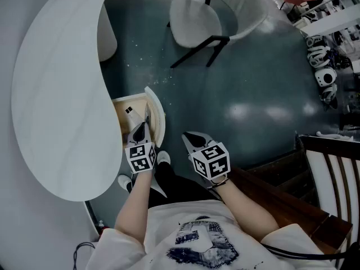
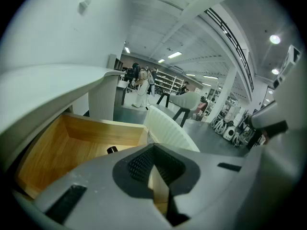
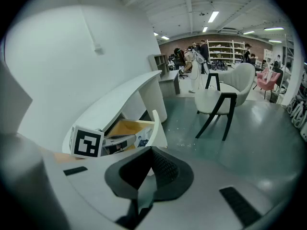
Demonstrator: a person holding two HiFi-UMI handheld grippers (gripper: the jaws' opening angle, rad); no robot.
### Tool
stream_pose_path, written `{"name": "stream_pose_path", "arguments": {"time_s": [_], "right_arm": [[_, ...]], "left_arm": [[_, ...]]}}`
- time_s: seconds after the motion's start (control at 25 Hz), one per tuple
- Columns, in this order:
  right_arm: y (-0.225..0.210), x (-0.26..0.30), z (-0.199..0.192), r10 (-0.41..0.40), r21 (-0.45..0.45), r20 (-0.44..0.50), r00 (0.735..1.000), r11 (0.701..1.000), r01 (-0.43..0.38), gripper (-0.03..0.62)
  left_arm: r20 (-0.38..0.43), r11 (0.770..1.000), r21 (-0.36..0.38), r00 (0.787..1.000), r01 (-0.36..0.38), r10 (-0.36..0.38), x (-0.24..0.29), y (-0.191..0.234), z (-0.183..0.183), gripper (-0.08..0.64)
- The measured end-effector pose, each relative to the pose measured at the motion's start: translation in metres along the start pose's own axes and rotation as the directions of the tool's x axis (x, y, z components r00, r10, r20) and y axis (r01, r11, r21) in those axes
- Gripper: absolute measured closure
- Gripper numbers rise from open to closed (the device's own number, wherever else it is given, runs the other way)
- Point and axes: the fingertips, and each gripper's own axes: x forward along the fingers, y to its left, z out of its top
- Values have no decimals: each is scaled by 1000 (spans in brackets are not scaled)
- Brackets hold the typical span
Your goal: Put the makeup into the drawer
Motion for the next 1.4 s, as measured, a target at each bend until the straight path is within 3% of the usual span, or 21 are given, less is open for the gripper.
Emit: {"name": "stream_pose_path", "arguments": {"time_s": [0.28,0.52,0.72,1.4], "right_arm": [[3,4,-4,3,8,-8,1000,1000,-3,572],[4,5,-7,5,10,-19,1000,1000,-5,572],[4,8,-5,11,5,-18,1000,1000,-11,572],[2,16,-12,26,14,-41,999,1000,-25,572]], "left_arm": [[-22,1000,-16,1000,-21,20,5,10,-9,526],[-49,998,12,997,-58,59,7,19,-15,526],[-89,992,62,989,-112,117,9,27,-23,526],[-139,972,61,962,-228,235,8,56,-36,525]]}}
